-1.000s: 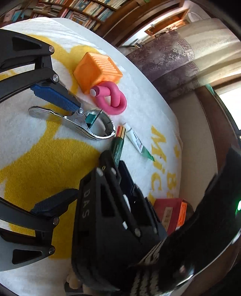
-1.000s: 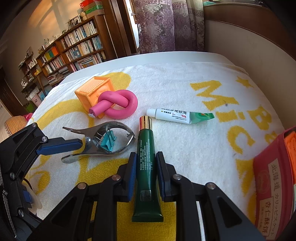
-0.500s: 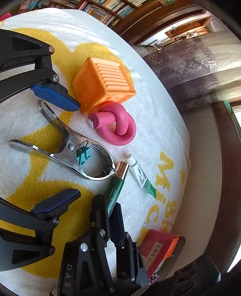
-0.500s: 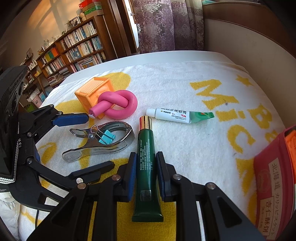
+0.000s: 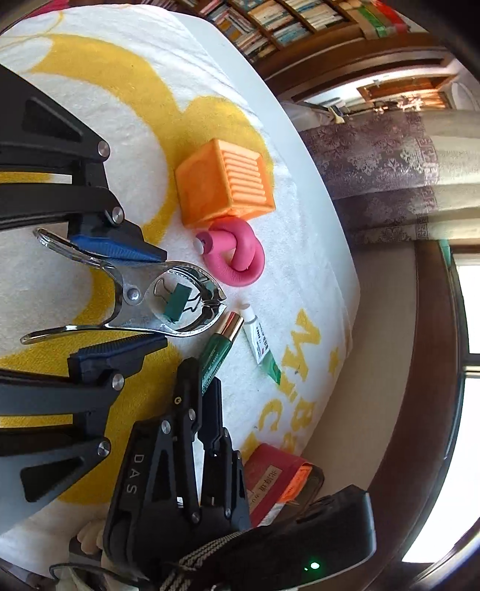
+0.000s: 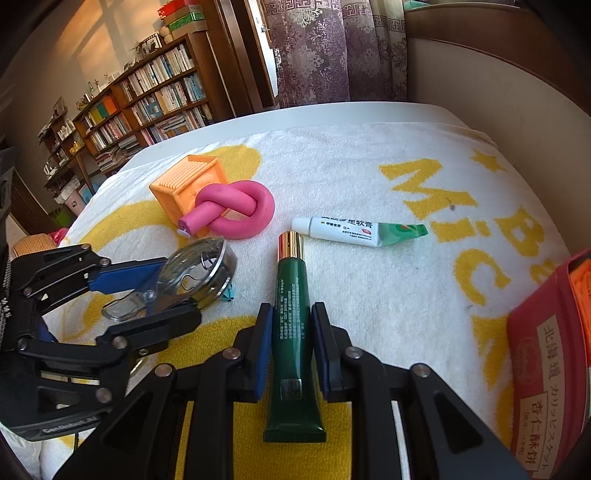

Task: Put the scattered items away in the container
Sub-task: 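Carry the green tube into the red tin and open the right tool while the left tool carries the clamp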

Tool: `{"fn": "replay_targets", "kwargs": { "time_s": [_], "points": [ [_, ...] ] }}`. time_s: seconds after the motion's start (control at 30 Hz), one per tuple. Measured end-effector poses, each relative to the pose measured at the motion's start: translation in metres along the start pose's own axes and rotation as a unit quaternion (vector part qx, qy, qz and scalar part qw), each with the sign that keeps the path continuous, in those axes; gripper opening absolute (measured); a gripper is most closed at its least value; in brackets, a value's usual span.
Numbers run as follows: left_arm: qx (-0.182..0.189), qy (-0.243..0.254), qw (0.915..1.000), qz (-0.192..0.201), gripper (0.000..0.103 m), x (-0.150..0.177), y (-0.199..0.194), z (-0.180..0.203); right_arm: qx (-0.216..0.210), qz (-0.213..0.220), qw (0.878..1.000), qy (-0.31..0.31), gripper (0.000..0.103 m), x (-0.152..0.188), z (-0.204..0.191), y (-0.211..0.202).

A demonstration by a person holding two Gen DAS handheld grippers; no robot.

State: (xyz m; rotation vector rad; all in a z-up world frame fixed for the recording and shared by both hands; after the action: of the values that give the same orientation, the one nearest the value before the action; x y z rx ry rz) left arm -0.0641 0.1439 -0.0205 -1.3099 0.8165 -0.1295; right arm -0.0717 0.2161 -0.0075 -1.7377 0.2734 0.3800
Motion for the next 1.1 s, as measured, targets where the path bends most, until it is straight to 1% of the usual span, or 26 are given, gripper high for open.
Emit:
{"fn": "replay_targets", "kwargs": {
  "time_s": [0.1,0.2,0.27,0.33,0.4,0.57,0.87,1.1],
  "points": [
    [-0.009,-0.031,0.9994,0.014,0.040,0.007,-0.014,-0.008,0.001,0.002,1.000,0.001,0.023,-0.001,0.000,-0.001],
    [-0.006,-0.075,0.9966,0.035,0.040,0.017,-0.033,-0.017,-0.002,0.008,1.000,0.006,0.023,-0.002,0.003,-0.003],
    [-0.012,-0.112,0.9924,0.048,0.040,0.023,-0.045,-0.026,-0.005,0.015,1.000,0.012,0.023,-0.003,0.005,-0.007],
    [-0.005,-0.147,0.9872,0.063,0.040,0.029,-0.053,-0.033,-0.012,0.023,1.000,0.016,0.023,-0.004,0.006,-0.011],
    [0.001,-0.168,0.9833,0.070,0.040,0.034,-0.057,-0.036,-0.019,0.031,0.999,0.017,0.023,-0.005,0.007,-0.016],
    [0.006,-0.165,0.9833,0.076,0.040,0.038,-0.058,-0.030,-0.038,0.044,0.998,0.023,0.023,-0.007,0.007,-0.023],
    [0.026,-0.173,0.9809,0.086,0.040,0.042,-0.063,-0.027,-0.104,0.049,0.991,0.064,0.022,-0.006,0.015,-0.034],
    [0.038,-0.162,0.9822,0.088,0.040,0.041,-0.065,-0.016,-0.114,0.087,0.986,0.086,0.022,0.000,0.018,-0.066]
  ]
}}
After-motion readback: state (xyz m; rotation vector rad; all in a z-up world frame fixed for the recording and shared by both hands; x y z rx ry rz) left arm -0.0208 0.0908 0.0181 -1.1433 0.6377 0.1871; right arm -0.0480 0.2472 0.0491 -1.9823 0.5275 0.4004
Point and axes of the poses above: each gripper's, at about its wrist camera, not at the fingertips, and y roughly the way its jaws point, z to its right, x to its underside, the point moved 8 cm from there along y, roughly the way its jaws point, and after that the axes turned 12 degrees about -z, right-handed, at the moved point
